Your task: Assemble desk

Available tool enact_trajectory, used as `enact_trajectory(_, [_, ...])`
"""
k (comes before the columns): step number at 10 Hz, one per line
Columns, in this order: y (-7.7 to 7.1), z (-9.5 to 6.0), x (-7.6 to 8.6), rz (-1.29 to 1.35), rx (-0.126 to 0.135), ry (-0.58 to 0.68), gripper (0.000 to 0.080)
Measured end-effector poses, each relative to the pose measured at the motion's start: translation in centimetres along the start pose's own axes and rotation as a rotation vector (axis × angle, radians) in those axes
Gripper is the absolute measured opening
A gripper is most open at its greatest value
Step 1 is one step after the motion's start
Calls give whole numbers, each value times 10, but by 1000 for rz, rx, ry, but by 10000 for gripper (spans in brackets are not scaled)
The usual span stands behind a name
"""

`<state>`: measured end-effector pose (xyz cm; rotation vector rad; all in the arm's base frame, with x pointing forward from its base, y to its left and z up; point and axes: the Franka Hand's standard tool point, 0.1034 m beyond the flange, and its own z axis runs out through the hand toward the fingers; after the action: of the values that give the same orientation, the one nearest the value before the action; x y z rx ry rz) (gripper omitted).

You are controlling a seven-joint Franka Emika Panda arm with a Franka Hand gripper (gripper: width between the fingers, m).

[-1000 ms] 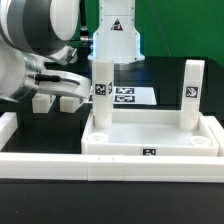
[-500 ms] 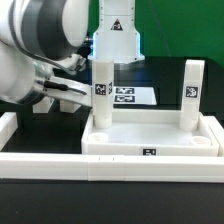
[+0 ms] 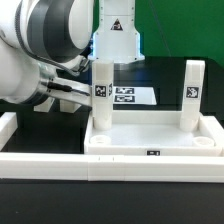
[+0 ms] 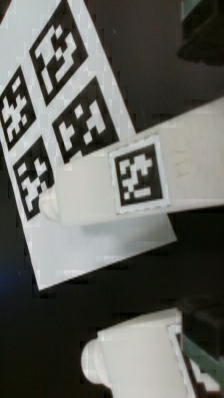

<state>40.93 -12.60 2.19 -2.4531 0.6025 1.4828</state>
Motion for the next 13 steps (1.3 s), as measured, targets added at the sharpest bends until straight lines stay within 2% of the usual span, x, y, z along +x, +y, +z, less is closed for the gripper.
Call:
enact_trajectory(2, [0, -5, -1, -31, -3, 1, 649])
enact_trajectory(3, [2, -13, -5, -85, -14, 0, 649])
enact_trajectory(5, [4, -21, -18, -100, 2, 6, 649])
enact_trajectory(9, [5, -16, -20, -106, 6, 10, 649])
enact_trajectory(11, [2, -15, -35, -156, 15, 28, 649])
enact_trajectory(13, [-1, -6, -39, -143, 14, 54, 649])
